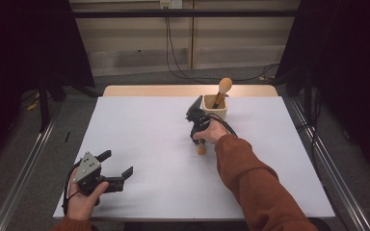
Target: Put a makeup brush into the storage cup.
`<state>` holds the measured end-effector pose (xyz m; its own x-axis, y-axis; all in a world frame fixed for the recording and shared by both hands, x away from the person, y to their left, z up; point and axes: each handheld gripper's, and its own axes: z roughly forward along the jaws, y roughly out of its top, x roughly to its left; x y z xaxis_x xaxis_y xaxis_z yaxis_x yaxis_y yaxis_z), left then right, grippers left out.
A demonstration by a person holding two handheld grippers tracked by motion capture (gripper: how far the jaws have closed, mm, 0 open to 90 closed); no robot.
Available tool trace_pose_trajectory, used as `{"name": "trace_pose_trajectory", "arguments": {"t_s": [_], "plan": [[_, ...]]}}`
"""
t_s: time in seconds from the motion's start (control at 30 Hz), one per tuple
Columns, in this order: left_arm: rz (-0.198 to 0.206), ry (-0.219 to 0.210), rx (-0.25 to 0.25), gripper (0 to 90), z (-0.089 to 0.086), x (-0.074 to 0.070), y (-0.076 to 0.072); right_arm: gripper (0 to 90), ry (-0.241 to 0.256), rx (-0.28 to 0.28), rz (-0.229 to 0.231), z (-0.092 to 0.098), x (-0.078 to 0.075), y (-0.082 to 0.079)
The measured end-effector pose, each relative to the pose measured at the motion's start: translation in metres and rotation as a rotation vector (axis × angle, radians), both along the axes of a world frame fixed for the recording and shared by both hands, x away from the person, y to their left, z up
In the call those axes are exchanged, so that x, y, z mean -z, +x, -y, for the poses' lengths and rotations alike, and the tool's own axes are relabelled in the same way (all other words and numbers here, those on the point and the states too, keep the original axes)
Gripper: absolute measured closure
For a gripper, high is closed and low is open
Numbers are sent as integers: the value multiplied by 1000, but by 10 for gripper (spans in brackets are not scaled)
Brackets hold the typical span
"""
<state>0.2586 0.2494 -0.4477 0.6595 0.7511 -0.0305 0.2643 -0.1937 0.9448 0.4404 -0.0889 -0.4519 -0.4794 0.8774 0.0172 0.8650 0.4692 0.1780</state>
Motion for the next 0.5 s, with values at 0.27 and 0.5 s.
{"name": "trace_pose_trajectory", "arguments": {"t_s": [0.27,0.5], "plan": [[1,1,-2,27,0,0,0,748,9,-18,-9,1,-1,-1],[-2,0,-7,27,-1,0,0,752,24,-39,-16,3,-1,1]]}}
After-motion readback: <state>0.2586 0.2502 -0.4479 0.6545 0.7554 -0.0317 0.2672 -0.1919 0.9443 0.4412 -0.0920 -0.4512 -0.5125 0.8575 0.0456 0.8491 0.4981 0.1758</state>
